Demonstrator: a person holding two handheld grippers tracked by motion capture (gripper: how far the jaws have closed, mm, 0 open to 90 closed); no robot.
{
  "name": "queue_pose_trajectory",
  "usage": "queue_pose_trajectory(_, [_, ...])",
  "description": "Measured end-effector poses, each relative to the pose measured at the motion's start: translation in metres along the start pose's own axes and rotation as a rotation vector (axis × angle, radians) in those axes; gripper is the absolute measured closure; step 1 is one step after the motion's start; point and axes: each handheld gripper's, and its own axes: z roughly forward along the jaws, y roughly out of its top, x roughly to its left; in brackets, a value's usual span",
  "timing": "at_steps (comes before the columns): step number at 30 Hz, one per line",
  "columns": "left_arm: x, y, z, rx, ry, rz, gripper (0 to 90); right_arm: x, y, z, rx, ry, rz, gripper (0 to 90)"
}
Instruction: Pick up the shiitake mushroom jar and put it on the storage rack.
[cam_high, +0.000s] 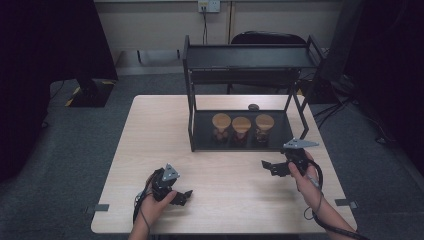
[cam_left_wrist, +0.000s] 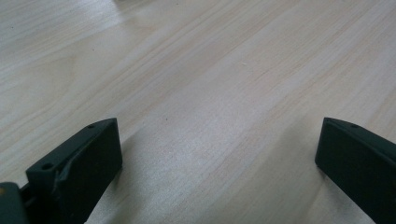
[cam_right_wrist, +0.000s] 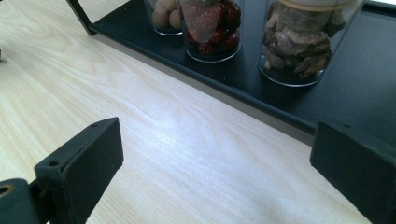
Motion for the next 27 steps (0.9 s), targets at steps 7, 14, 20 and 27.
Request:
queue_pose_trajectory(7, [0.0, 0.0, 0.0, 0.0, 0.0, 0.0, 0.2, 0.003, -0.006, -0.003, 0.004, 0.005, 0.0, 1.8])
queue_pose_trajectory(14, [0.0, 0.0, 0.0, 0.0, 0.0, 0.0, 0.2, 0.004, -0.016, -0.006, 0.014, 0.018, 0.002, 1.9])
queue_pose_trajectory(20, [0.0, 0.0, 0.0, 0.0, 0.0, 0.0, 0.2, 0.004, -0.023, -0.01, 0.018, 0.02, 0.007, 1.9])
queue_pose_trajectory(27, [0.0, 0.0, 0.0, 0.0, 0.0, 0.0, 0.2, 0.002, -0.033, -0.014, 0.028, 0.021, 0.012, 1.8])
